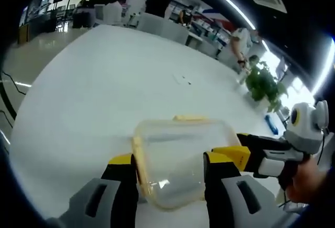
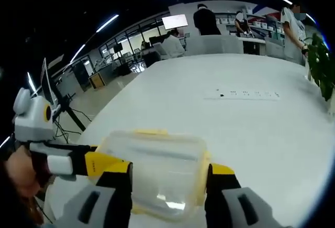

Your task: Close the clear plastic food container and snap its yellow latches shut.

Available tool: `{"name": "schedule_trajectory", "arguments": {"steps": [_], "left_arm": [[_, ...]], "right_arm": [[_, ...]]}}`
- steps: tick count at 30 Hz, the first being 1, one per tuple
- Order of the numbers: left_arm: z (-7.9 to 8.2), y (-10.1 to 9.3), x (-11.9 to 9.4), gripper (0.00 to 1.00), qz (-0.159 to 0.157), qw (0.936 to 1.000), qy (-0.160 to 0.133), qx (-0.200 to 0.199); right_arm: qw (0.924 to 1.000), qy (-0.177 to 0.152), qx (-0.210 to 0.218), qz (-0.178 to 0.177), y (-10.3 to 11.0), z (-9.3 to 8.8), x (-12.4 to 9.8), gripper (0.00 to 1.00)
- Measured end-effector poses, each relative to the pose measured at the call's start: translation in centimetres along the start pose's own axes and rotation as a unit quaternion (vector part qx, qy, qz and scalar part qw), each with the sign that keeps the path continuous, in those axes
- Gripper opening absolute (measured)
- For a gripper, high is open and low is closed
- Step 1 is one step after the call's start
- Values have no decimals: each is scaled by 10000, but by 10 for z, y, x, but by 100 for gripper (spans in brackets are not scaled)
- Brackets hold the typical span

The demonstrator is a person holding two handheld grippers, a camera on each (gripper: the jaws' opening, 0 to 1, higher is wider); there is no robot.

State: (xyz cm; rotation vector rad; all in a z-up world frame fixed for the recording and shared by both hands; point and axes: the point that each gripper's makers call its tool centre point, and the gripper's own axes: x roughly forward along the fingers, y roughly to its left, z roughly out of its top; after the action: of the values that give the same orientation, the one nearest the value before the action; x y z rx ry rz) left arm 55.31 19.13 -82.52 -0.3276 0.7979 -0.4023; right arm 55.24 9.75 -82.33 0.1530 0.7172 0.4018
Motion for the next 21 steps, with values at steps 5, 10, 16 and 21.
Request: {"name": "schedule_trajectory", "arguments": {"steps": [5, 10, 16, 21], "left_arm": [[12, 10, 6, 49, 0, 10000, -2, 13], [23, 19, 11, 49, 4, 10000, -18, 32], [36, 30, 18, 49, 1, 10000, -23, 44], [40, 34, 18, 49, 21, 10000, -76, 14]], "right_arm": [[10000, -18, -1, 22, 1, 11, 13, 54], [10000, -7, -13, 32, 4, 20, 26, 54], [10000, -57, 24, -8, 8, 29, 39, 54], [9999, -111, 22, 2, 10, 32, 42, 54]]}}
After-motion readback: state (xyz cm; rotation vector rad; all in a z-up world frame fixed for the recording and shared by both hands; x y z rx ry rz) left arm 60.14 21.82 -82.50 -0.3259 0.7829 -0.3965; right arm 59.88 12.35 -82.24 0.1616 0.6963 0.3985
